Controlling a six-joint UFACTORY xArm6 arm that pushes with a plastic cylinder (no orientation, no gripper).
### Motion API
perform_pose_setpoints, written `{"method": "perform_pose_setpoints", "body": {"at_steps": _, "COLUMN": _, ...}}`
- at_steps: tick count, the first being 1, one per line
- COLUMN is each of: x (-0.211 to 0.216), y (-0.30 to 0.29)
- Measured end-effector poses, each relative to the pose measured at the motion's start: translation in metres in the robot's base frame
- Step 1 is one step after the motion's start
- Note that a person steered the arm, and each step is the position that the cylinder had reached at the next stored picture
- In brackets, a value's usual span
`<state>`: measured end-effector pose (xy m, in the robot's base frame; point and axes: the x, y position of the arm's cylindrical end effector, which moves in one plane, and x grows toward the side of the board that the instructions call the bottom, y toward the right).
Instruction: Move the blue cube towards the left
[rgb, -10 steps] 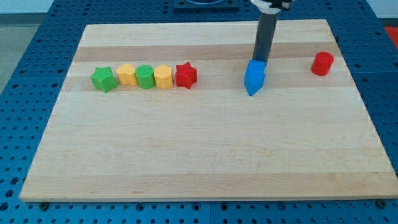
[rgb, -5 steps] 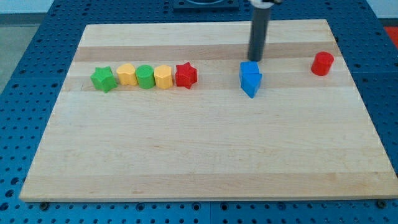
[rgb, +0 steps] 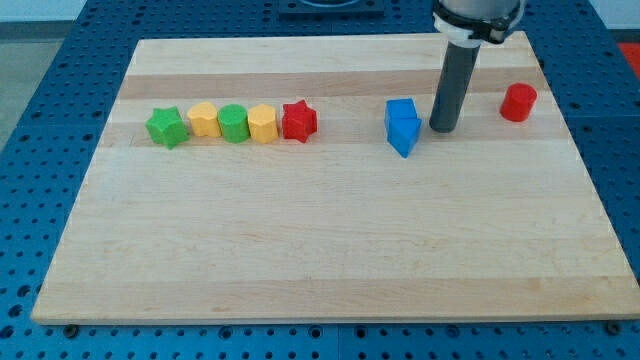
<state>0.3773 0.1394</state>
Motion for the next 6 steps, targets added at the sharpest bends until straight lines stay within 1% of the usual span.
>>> {"method": "perform_pose_setpoints", "body": {"at_steps": 1, "x": -0.026, "y": -0.005}}
{"method": "perform_pose_setpoints", "body": {"at_steps": 2, "x": -0.026, "y": -0.005}}
{"method": "perform_pose_setpoints", "body": {"at_steps": 6, "x": -0.016, "y": -0.056}}
